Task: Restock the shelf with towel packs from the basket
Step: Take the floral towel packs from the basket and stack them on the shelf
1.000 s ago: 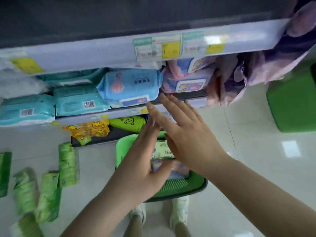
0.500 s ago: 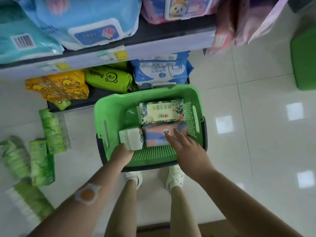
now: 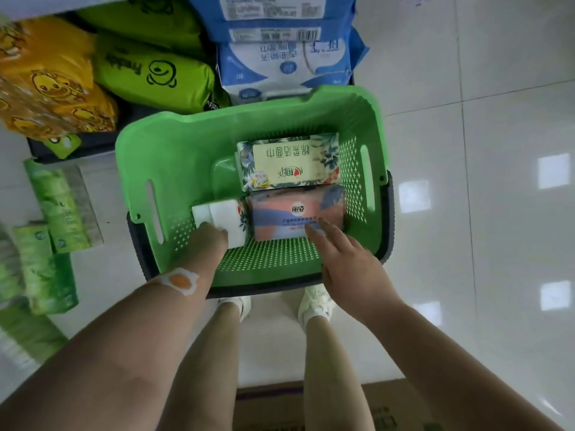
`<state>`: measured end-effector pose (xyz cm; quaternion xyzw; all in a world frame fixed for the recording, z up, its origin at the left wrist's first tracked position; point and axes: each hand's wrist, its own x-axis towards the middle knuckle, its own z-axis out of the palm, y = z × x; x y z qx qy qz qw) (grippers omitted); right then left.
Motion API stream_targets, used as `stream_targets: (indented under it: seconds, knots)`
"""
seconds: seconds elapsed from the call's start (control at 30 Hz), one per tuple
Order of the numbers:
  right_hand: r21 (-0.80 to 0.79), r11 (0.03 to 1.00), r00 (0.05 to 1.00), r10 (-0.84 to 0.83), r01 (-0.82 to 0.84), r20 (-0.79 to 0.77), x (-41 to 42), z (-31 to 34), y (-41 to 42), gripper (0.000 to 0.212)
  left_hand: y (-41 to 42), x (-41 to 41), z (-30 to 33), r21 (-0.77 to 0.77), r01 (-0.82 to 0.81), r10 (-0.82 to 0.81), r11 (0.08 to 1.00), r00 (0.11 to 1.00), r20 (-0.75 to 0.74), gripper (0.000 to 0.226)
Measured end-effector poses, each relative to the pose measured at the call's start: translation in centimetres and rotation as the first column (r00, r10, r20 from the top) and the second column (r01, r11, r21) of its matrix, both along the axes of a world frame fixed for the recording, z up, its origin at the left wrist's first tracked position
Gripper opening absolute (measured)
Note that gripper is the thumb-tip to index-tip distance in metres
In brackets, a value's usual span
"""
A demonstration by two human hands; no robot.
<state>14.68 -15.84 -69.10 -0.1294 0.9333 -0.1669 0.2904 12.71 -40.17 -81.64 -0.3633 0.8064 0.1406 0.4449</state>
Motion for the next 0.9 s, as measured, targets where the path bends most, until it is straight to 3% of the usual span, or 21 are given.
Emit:
stream_targets:
  seconds: [0.13, 0.27, 0.4, 0.47, 0.73, 0.9]
  knots:
    - [0.001, 1.0, 0.999, -0.013, 0.013, 0.038, 0.3, -1.2, 0.1, 0.077, -0.2, 0.2, -1.2, -0.044, 0.026, -0.028, 0.999, 0.999, -0.04, 0.03]
    - [-0.016, 1.0, 0.995, -0.004, 0.005, 0.1, 0.4, -1.3, -0.2, 0.073, -1.0, 0.3, -0.8, -0.027, 0.156, -0.158, 0.987, 0.982, -0.107, 0.024]
    - [-0.028, 1.0, 0.993, 0.008, -0.005, 0.117, 0.0, -0.2, -0.8, 0.071, -1.9, 0.6, 2.0, -0.104, 0.355, -0.369, 0.929, 0.901, -0.226, 0.02]
    - [-0.023, 0.999, 0.99, 0.028, -0.025, 0.136, -0.3, 0.8, -1.1, 0.07, -2.2, 0.6, 4.3, -0.158, 0.372, -0.403, 0.915, 0.873, -0.275, 0.019]
    - [0.006, 0.999, 0.989, 0.032, -0.033, 0.141, -3.4, 7.8, -2.1, 0.072, -3.9, -1.0, 17.1, -0.019, 0.275, -0.248, 0.961, 0.832, -0.497, 0.021]
    - [-0.008, 1.0, 0.994, 0.01, -0.009, 0.11, -4.3, 14.1, -1.8, 0.065, -5.0, -1.6, 27.8, 0.209, -0.04, 0.153, 0.977, 0.815, -0.559, 0.013]
